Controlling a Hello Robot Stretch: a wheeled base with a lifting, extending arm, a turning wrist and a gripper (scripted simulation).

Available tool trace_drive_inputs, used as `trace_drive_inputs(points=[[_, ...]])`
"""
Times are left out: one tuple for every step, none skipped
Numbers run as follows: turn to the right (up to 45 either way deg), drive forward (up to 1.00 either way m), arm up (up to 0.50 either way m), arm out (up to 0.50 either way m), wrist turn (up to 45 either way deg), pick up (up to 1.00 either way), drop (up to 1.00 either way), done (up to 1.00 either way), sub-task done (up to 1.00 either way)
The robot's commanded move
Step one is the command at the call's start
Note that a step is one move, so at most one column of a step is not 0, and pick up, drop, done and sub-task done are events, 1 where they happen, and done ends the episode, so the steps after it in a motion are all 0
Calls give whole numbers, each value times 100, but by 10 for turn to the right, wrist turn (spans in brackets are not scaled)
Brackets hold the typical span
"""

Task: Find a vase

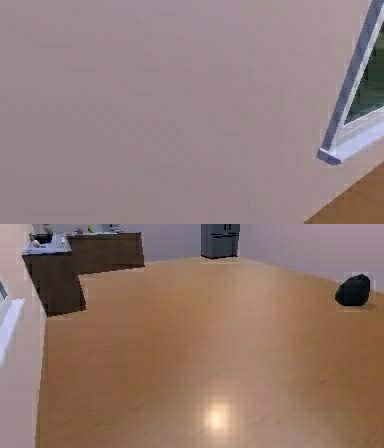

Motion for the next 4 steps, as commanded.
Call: trace_drive_inputs(points=[[450,0,0,0,0,0,0,0,0],[450,0,0,0,0,0,0,0,0],[450,0,0,0,0,0,0,0,0],[150,0,0,0,0,0,0,0,0]])
